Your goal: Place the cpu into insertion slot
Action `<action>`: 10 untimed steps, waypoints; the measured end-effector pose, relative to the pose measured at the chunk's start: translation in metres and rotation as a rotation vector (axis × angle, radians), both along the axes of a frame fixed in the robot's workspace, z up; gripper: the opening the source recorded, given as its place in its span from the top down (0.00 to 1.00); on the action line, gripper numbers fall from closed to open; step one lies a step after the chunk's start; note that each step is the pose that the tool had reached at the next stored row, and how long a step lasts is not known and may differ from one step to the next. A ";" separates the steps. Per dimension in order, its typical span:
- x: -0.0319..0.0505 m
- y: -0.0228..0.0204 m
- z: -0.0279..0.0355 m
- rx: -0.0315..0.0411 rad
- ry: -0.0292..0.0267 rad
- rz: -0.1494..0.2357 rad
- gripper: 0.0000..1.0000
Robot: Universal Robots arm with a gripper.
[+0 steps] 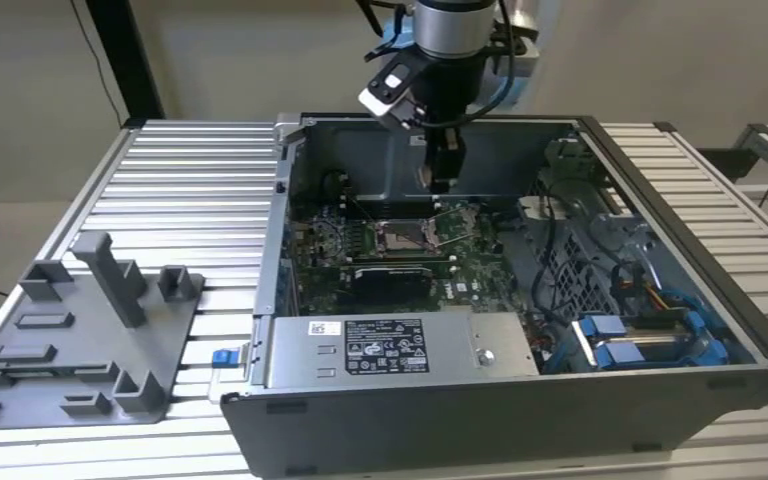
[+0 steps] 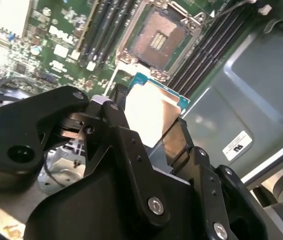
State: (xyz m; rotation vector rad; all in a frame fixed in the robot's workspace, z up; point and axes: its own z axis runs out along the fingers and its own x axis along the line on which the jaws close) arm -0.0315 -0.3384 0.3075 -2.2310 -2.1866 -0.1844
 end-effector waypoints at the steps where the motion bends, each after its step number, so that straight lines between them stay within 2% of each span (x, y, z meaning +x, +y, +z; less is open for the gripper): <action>1: -0.0021 0.0030 -0.0013 -0.0002 0.0001 0.000 1.00; 3: -0.0068 0.0070 -0.0044 -0.0001 0.0000 0.000 1.00; 10: -0.0180 0.0117 -0.0158 0.0000 0.0000 0.001 1.00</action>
